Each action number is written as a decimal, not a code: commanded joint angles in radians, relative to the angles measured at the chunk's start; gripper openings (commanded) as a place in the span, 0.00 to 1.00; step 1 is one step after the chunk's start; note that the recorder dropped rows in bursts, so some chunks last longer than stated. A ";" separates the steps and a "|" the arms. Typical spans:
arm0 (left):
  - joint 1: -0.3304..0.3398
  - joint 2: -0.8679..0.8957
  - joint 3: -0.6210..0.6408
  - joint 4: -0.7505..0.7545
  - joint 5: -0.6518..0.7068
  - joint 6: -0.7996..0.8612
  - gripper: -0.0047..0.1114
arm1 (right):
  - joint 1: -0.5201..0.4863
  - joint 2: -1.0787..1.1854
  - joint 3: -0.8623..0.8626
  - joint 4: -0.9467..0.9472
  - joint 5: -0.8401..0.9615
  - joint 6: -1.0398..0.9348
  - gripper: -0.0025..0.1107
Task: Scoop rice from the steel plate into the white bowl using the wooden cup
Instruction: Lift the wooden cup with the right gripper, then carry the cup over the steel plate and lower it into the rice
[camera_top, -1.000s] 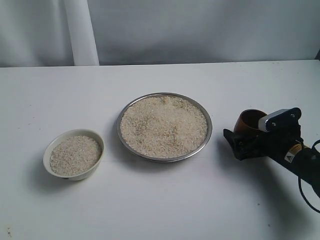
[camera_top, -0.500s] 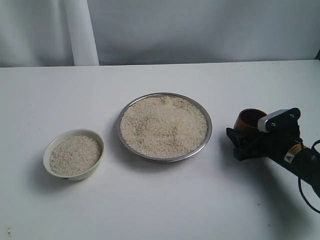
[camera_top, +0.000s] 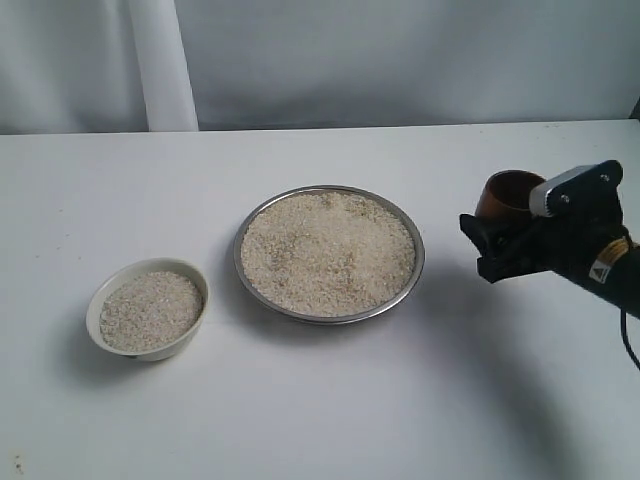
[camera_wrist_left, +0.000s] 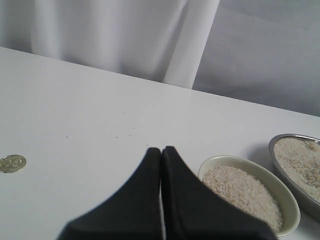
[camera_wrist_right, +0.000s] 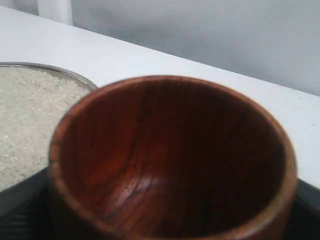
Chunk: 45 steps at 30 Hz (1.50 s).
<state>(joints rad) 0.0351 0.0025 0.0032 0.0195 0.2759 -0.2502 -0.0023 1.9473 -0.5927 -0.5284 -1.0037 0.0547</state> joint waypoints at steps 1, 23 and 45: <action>-0.005 -0.003 -0.003 -0.002 -0.009 -0.004 0.04 | -0.007 -0.189 -0.003 -0.025 0.184 0.075 0.28; -0.005 -0.003 -0.003 -0.002 -0.009 -0.004 0.04 | 0.698 -0.189 -0.783 -0.533 1.789 -0.055 0.28; -0.005 -0.003 -0.003 -0.002 -0.009 -0.004 0.04 | 0.761 0.174 -0.887 -0.563 2.040 -0.365 0.12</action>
<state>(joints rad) 0.0351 0.0025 0.0032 0.0195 0.2759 -0.2502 0.7555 2.1125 -1.4732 -1.0697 1.0260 -0.2961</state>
